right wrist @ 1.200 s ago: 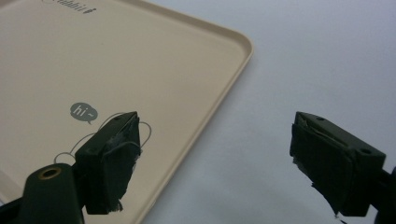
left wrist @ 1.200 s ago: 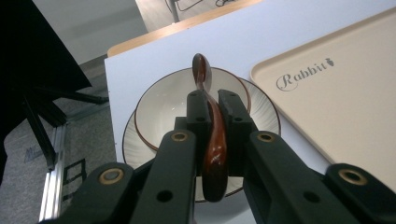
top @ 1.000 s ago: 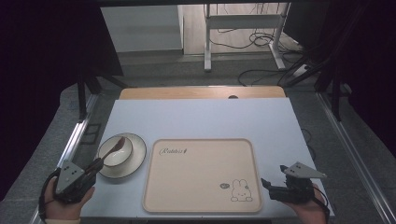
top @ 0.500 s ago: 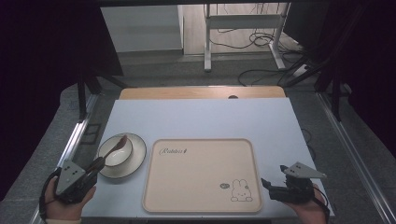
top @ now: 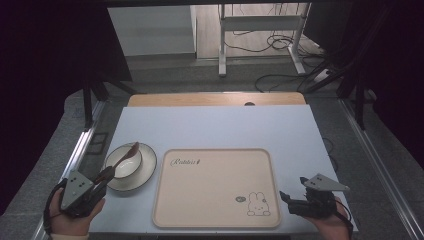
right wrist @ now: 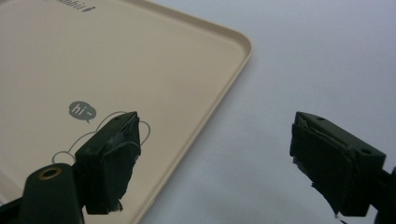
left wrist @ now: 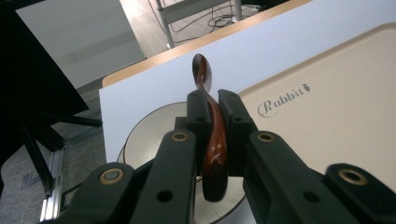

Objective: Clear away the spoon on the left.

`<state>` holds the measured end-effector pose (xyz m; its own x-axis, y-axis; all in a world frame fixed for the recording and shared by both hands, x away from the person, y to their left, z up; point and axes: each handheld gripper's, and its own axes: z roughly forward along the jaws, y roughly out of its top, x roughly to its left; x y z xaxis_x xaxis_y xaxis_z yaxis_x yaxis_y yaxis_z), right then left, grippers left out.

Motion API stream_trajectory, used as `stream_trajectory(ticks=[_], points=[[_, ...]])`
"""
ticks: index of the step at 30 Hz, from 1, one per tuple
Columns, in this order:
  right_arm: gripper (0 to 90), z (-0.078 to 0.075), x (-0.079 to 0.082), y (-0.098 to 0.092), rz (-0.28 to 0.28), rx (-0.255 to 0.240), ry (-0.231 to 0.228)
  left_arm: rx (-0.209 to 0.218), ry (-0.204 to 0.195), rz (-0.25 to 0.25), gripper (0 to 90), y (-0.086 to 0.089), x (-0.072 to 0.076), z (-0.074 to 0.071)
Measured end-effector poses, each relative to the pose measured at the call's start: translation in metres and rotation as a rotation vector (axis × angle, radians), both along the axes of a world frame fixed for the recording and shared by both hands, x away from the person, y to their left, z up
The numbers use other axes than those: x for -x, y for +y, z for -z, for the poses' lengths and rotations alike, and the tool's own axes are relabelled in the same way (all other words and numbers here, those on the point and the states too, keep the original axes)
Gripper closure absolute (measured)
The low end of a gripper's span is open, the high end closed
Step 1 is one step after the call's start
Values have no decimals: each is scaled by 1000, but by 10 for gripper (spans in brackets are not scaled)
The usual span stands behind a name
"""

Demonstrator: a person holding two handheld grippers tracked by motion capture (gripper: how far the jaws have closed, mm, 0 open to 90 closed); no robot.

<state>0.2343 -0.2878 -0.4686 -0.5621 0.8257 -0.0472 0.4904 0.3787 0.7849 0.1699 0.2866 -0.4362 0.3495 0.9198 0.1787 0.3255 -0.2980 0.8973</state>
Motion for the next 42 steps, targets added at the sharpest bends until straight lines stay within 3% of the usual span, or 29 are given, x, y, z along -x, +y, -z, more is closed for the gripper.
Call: stream_trajectory(ticks=[14,42], points=[[164,0,0,0,0,2,0,-5,-17,33,853,-11,-1,-6],[164,0,0,0,1,3,-2,-31,-41,121,852,-45,-15,-18]])
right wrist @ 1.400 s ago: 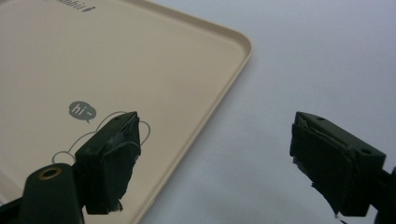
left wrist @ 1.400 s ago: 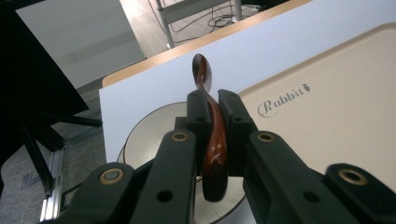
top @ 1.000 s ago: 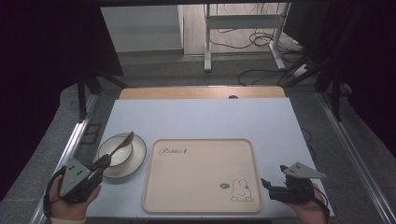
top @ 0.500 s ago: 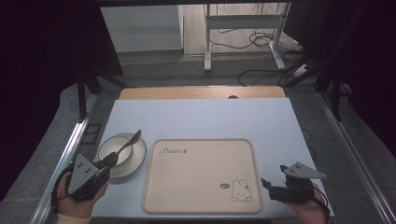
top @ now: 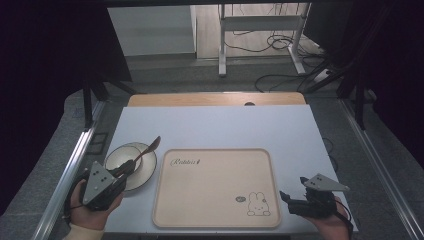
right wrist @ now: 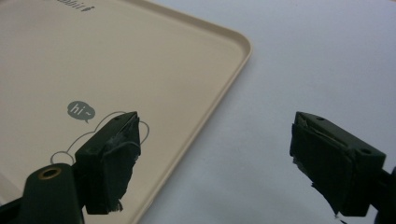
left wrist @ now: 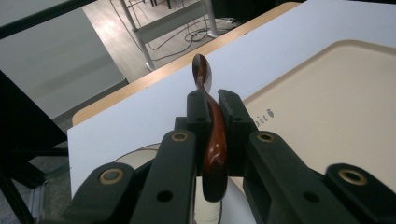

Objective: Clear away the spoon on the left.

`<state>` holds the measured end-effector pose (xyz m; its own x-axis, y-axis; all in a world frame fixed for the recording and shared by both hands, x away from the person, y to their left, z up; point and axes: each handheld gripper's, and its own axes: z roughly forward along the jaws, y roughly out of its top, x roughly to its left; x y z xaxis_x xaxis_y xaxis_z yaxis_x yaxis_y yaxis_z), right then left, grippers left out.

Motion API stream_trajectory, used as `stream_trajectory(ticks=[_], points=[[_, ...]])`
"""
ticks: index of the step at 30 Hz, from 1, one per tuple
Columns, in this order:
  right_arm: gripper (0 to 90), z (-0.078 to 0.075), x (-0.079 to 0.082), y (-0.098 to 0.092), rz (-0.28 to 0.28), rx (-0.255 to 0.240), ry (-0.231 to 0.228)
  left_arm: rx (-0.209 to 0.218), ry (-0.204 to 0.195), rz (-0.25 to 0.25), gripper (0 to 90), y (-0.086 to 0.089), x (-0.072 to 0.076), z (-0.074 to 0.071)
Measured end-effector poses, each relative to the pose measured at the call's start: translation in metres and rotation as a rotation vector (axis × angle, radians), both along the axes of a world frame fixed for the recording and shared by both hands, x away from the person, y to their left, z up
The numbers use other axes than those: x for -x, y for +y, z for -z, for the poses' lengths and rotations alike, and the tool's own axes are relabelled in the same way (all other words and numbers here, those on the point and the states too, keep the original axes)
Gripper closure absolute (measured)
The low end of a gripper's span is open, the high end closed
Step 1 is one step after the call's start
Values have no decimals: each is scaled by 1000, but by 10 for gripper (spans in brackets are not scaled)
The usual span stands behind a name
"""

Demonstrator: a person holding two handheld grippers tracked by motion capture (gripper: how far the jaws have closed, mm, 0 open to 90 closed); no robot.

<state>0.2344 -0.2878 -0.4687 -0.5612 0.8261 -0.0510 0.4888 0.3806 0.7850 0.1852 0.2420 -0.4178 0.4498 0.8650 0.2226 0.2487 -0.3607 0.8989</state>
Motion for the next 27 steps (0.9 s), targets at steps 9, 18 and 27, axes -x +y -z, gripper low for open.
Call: stream_trajectory(ticks=[9,18,27], points=[[163,0,0,0,0,-2,-1,-17,7,34,852,-15,-7,0],[163,-1,0,0,2,-4,-3,-38,25,63,853,-27,-13,3],[164,0,0,0,2,-2,-3,-51,33,89,852,-39,-19,7]])
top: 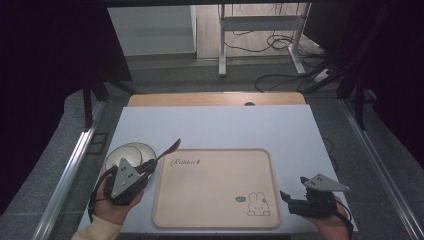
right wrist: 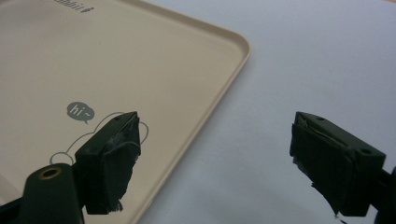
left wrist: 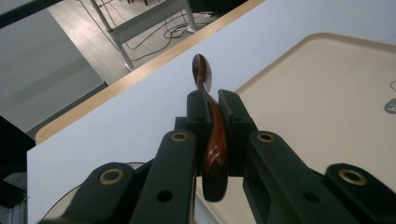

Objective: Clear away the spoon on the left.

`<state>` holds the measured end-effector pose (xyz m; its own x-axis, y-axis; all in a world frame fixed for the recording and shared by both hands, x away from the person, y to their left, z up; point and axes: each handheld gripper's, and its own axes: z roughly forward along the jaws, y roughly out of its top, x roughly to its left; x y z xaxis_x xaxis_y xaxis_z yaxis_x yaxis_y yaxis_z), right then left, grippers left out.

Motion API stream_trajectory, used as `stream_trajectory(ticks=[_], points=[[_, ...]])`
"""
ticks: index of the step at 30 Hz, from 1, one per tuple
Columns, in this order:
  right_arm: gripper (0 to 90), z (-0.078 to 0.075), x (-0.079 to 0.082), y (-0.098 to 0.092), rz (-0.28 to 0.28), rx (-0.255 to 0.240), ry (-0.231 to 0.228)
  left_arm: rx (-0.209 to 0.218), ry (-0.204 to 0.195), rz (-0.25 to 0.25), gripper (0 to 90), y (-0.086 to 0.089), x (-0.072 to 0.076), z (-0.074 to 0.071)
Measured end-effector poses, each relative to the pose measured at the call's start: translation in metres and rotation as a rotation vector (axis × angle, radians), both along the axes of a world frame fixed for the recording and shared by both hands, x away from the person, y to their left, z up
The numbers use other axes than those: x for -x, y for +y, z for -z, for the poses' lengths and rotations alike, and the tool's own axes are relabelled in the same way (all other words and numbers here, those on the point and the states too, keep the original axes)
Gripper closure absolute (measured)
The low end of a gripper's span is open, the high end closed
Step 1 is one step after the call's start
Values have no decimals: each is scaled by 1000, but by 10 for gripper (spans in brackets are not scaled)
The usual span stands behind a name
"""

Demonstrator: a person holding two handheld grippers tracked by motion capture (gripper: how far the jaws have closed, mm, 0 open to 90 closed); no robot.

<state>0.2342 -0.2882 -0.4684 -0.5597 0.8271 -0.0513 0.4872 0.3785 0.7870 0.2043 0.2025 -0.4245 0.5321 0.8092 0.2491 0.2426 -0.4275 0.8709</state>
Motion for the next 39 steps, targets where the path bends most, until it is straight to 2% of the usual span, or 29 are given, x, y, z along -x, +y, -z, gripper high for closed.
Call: stream_trajectory(ticks=[25,39], points=[[163,1,0,0,-3,6,1,-41,39,69,852,-24,-6,15],[164,1,0,0,-4,9,0,-67,81,81,852,-30,-11,28]])
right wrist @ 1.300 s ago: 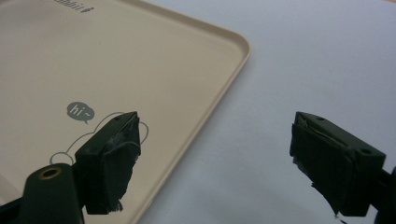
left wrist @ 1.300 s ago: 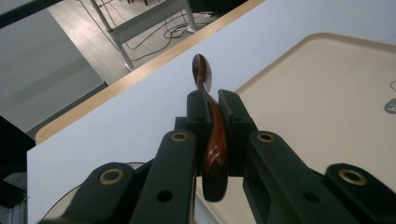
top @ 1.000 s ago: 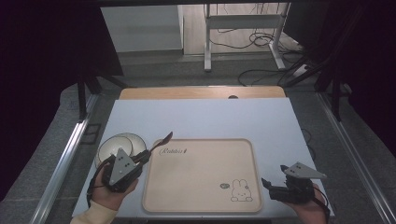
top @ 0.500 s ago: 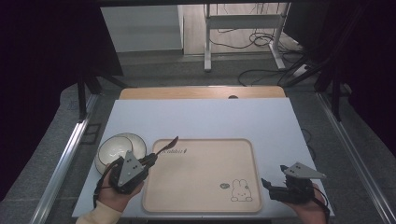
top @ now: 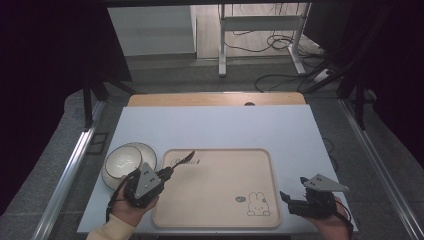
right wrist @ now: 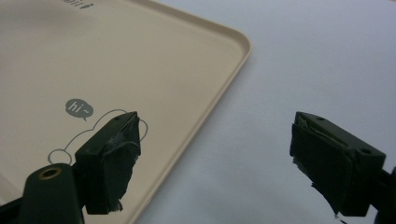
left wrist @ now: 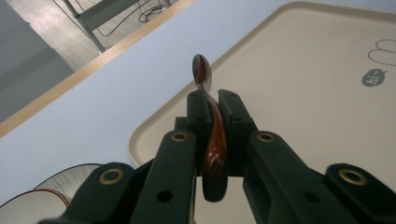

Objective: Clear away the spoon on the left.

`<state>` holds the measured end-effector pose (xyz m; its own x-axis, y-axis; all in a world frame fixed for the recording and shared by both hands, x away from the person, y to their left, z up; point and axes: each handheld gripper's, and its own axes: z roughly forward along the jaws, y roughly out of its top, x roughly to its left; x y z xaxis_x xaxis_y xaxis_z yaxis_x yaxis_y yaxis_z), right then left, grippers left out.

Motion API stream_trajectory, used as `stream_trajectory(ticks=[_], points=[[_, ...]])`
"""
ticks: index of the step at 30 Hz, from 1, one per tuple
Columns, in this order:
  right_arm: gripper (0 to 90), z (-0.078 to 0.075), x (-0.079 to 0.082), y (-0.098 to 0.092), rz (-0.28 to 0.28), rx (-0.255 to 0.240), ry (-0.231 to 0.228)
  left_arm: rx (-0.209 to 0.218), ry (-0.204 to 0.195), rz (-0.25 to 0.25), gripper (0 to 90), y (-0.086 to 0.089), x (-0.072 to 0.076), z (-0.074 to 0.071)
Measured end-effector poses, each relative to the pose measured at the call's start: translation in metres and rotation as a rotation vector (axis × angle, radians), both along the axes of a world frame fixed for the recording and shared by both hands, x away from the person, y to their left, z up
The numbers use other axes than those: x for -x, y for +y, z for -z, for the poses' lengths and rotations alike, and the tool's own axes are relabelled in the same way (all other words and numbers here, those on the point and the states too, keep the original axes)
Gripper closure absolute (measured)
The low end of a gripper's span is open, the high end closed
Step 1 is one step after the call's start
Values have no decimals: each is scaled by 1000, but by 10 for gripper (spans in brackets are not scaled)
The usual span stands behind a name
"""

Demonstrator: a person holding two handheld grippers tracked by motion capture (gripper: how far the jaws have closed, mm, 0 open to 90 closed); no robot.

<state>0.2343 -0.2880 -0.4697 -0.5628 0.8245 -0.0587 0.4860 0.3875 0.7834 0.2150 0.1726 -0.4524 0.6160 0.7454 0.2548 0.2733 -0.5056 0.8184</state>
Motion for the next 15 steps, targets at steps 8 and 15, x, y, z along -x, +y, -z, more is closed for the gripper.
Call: stream_trajectory(ticks=[8,15], points=[[164,0,0,0,-1,2,0,-23,17,0,852,-2,-4,8],[163,1,0,0,-1,4,1,-44,26,0,852,-4,-6,14]])
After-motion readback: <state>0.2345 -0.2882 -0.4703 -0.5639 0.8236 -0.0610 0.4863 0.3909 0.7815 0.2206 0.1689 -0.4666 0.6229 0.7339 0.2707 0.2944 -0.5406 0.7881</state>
